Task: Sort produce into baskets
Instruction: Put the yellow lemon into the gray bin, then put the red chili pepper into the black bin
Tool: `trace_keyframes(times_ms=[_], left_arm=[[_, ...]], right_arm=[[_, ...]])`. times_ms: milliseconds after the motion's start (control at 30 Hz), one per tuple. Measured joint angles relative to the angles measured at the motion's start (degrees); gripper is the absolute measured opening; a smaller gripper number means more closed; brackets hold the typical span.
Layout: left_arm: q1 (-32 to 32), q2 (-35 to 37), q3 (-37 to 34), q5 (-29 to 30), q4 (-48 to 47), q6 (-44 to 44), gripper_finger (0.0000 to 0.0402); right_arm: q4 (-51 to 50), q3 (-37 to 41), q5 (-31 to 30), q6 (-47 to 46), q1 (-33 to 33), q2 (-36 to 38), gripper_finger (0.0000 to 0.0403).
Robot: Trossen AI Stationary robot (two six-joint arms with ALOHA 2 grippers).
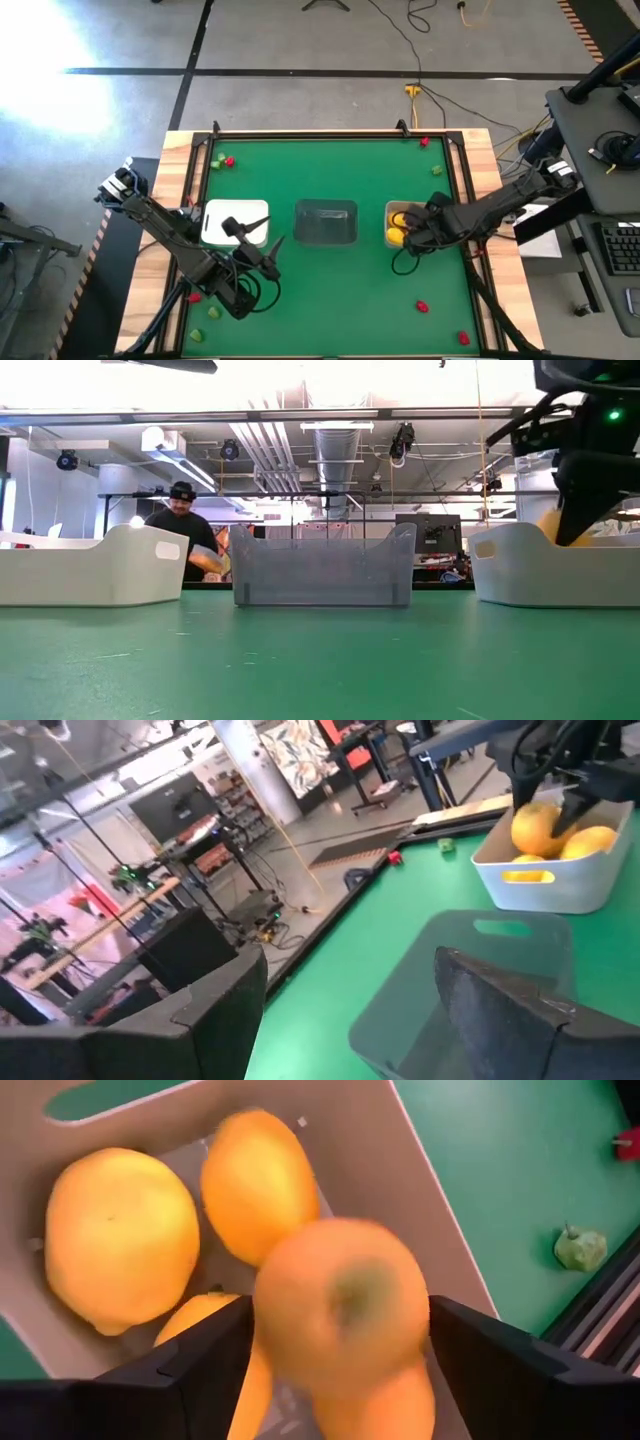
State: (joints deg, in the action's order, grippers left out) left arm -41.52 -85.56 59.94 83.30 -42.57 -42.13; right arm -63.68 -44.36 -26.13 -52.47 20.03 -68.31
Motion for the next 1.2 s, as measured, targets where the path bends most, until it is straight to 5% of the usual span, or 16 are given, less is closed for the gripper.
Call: trace_keyframes(times_ms=[300,500,800,967,1200], left_arm=[[0.18,-0.04,0.43,1.68,0.98,3.60,0.0269],[4.14,-0.81,2.48,2.99,12.93,13.17,0.0269],[16.81,-9.40,3.87,-32.90,42.06,48.82,0.0253],[20.72,-15.39,4.27,-56.76,60.75,62.29,0.0238],[20.82,-16.00,7.13,-56.92,59.87,63.75,0.0224]], right_arm=[[-0.68,-7.80,7.87,2.48,-0.96,0.00,0.0343],[1.35,-16.13,13.05,-6.28,3.76,-0.42,0.0336],[3.32,-16.76,19.90,-35.94,27.87,-13.47,0.0292],[4.22,-20.36,29.66,-38.98,32.16,-24.26,0.0272],[4.70,-26.61,32.72,-32.21,31.33,-31.59,0.0248]])
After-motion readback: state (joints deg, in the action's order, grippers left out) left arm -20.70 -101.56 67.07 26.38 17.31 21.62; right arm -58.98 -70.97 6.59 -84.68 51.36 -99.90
